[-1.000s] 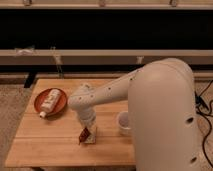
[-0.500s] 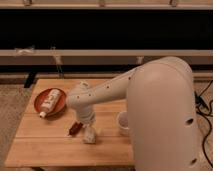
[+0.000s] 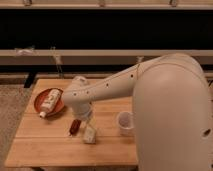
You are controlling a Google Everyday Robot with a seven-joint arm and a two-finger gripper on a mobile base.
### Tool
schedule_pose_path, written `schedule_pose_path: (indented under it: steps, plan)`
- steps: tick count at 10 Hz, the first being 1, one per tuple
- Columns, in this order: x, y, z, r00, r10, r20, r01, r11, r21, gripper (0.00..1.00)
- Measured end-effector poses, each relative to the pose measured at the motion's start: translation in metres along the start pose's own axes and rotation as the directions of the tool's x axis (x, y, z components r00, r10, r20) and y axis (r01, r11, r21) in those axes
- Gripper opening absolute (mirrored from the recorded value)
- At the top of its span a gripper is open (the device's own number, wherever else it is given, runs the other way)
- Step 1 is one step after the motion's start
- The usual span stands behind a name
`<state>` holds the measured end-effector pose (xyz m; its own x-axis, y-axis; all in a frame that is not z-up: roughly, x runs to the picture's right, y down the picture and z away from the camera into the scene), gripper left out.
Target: Place the pepper on the white sponge
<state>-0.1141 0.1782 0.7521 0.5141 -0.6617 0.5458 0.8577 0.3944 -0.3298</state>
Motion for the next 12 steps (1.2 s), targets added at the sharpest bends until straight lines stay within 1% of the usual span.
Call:
schedule_pose_path:
  steps: [1,2,3,4,5,6,8,10,11,12]
  plan:
    - [-0.003,-0.015,0.0,1.0,-0.011,-0.005,0.011,1.0,0.026,0.8]
    - [-0.007,-0.026,0.001,1.0,-0.018,0.0,0.018,0.999,0.04,0.8]
    - [-0.014,-0.044,0.005,0.999,-0.034,0.005,0.034,0.998,0.06,0.8]
    - [-0.017,-0.059,0.011,0.999,-0.049,0.007,0.048,0.996,0.079,0.8]
    - [-0.021,-0.073,0.02,0.998,-0.063,0.015,0.061,0.993,0.099,0.8]
    - [-0.021,-0.082,0.033,0.997,-0.069,0.021,0.066,0.992,0.109,0.8]
    - [-0.023,-0.09,0.051,0.996,-0.082,0.034,0.078,0.991,0.112,0.8]
    - [-0.016,-0.088,0.064,0.996,-0.076,0.037,0.071,0.991,0.112,0.8]
    - [-0.015,-0.088,0.069,0.996,-0.077,0.04,0.072,0.991,0.109,0.76]
    - [-0.016,-0.088,0.072,0.996,-0.081,0.04,0.076,0.991,0.107,0.69]
